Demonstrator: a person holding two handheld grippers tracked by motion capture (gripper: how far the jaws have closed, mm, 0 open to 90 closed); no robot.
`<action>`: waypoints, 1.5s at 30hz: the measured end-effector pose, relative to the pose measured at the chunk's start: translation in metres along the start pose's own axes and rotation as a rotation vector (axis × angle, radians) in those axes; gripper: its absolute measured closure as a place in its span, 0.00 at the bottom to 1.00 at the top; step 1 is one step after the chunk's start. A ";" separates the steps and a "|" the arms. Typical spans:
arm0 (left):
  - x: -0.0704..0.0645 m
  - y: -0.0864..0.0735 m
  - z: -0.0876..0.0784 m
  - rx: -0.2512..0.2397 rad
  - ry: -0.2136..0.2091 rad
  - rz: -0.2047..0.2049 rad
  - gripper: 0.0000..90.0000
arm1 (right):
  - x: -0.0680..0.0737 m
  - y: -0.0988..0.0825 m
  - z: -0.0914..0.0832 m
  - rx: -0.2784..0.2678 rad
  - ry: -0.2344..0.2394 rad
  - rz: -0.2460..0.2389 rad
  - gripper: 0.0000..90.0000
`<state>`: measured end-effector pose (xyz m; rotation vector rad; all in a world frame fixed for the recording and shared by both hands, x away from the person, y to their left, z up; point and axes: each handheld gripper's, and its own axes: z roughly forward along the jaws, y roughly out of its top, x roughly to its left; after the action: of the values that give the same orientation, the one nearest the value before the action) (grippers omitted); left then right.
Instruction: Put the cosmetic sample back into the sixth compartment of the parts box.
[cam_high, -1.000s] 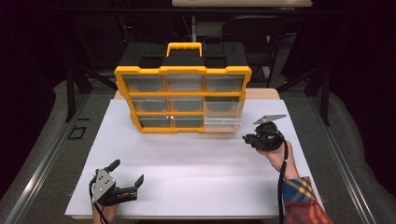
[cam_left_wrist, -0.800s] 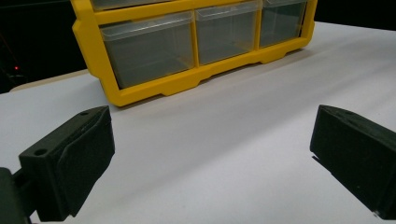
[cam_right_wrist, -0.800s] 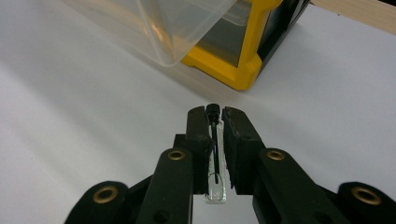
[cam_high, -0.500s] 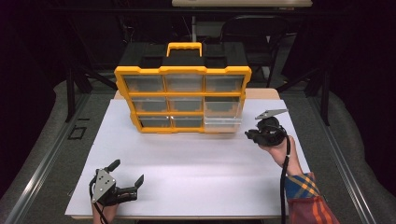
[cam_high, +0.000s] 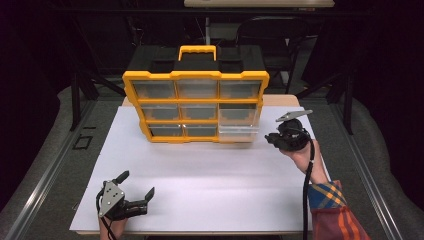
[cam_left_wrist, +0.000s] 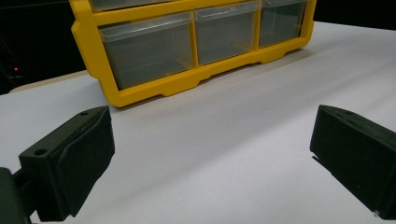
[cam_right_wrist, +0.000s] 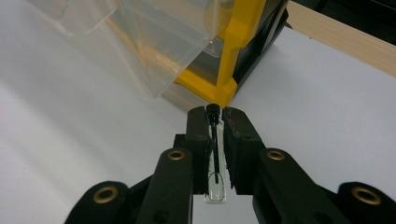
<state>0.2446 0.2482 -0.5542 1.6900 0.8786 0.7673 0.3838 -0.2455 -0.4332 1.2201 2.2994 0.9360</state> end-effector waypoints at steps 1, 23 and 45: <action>0.000 0.000 0.000 -0.002 0.001 0.001 0.00 | -0.001 0.001 -0.001 -0.002 -0.001 -0.002 0.90; -0.001 0.000 0.001 -0.001 0.000 0.007 0.00 | -0.004 0.026 -0.017 -0.036 -0.024 -0.020 0.90; -0.001 0.001 0.001 -0.006 -0.002 0.007 0.00 | -0.004 0.051 -0.039 -0.088 -0.043 -0.042 0.90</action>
<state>0.2450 0.2464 -0.5539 1.6894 0.8689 0.7717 0.3927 -0.2435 -0.3698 1.1404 2.2181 0.9757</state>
